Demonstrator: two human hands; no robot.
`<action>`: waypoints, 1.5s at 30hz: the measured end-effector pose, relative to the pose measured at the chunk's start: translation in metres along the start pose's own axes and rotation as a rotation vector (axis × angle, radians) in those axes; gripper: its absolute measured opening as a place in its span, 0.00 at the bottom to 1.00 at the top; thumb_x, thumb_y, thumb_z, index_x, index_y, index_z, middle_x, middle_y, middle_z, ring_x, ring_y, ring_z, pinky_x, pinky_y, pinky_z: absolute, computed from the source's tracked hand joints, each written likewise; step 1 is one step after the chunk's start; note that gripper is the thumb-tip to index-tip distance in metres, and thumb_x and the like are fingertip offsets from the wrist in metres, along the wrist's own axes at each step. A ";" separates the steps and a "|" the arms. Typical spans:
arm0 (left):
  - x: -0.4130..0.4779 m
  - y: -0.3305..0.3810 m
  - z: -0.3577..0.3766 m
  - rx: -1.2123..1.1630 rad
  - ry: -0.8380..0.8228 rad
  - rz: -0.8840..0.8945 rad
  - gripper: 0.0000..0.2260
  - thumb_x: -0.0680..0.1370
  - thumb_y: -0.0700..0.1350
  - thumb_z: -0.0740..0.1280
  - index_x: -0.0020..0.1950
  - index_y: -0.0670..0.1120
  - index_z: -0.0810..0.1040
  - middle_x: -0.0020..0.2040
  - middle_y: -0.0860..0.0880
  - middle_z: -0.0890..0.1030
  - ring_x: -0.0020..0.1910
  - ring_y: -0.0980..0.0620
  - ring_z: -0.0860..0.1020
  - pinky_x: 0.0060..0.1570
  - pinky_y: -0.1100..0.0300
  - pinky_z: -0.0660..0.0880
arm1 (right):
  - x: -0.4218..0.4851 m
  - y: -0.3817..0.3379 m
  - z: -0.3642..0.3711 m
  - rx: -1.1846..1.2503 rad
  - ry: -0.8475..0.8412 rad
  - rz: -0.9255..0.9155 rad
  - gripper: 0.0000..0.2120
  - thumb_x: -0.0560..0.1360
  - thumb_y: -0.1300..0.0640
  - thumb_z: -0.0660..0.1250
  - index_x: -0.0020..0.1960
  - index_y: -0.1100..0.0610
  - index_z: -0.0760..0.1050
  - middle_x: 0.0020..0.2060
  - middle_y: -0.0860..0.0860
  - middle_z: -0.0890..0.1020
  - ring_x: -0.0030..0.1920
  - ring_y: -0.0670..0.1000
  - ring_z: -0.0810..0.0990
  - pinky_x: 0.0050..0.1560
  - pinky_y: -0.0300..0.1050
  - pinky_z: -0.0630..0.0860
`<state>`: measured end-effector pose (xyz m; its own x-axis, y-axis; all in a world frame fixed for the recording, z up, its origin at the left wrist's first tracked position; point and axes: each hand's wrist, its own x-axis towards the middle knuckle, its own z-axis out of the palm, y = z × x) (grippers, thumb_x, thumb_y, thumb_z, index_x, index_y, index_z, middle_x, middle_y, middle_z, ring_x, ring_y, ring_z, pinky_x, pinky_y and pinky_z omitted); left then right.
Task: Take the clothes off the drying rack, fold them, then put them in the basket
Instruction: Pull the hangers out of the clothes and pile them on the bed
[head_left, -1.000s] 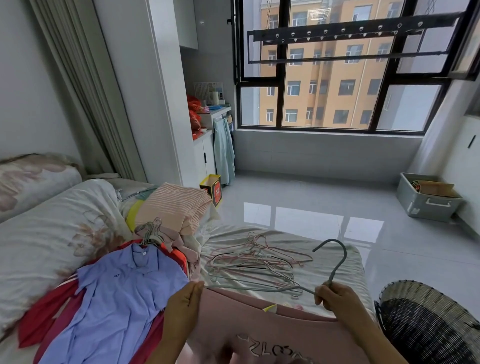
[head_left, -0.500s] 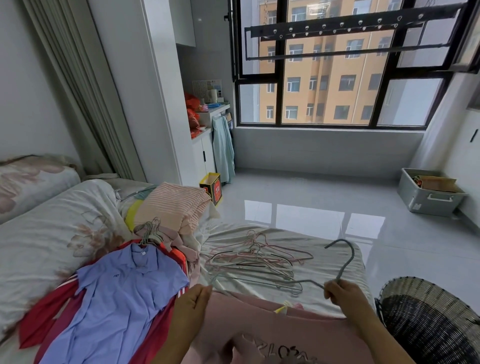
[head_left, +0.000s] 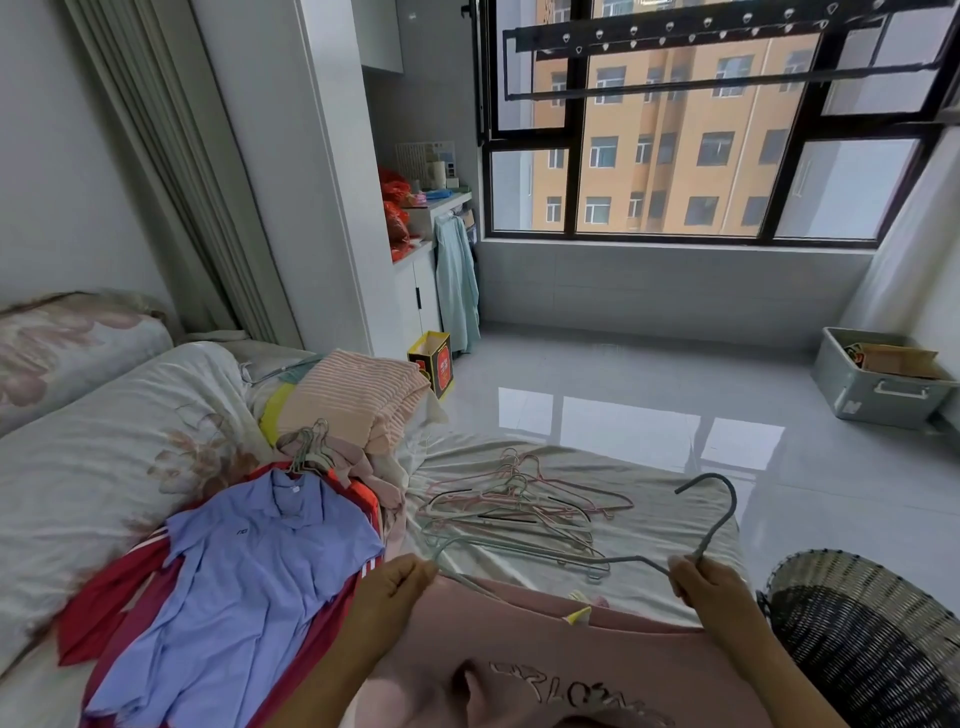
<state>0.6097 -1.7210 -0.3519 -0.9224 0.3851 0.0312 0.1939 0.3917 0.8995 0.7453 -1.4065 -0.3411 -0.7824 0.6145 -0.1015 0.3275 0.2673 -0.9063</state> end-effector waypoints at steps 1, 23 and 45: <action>-0.003 0.005 0.002 -0.069 -0.019 -0.024 0.15 0.73 0.55 0.67 0.30 0.51 0.70 0.28 0.54 0.70 0.30 0.61 0.66 0.35 0.65 0.64 | 0.000 0.002 0.000 0.010 0.004 0.019 0.22 0.78 0.62 0.61 0.25 0.56 0.66 0.20 0.48 0.67 0.28 0.51 0.65 0.36 0.46 0.59; 0.012 0.002 -0.023 -0.616 -0.200 -0.272 0.31 0.48 0.62 0.81 0.37 0.39 0.80 0.37 0.41 0.83 0.34 0.51 0.81 0.33 0.61 0.77 | -0.002 -0.026 0.030 -0.094 0.091 0.207 0.21 0.76 0.64 0.60 0.25 0.56 0.61 0.20 0.49 0.63 0.28 0.50 0.60 0.34 0.46 0.54; 0.095 -0.026 -0.047 -0.676 -0.418 -0.210 0.25 0.53 0.58 0.81 0.39 0.41 0.84 0.39 0.42 0.82 0.37 0.50 0.79 0.36 0.62 0.77 | -0.001 -0.007 0.083 -0.345 0.168 0.403 0.25 0.77 0.54 0.57 0.21 0.54 0.70 0.26 0.54 0.73 0.36 0.56 0.76 0.37 0.47 0.66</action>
<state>0.5014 -1.7345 -0.3519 -0.6902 0.6918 -0.2121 -0.3350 -0.0458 0.9411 0.6997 -1.4701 -0.3689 -0.4735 0.8206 -0.3200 0.7601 0.1971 -0.6192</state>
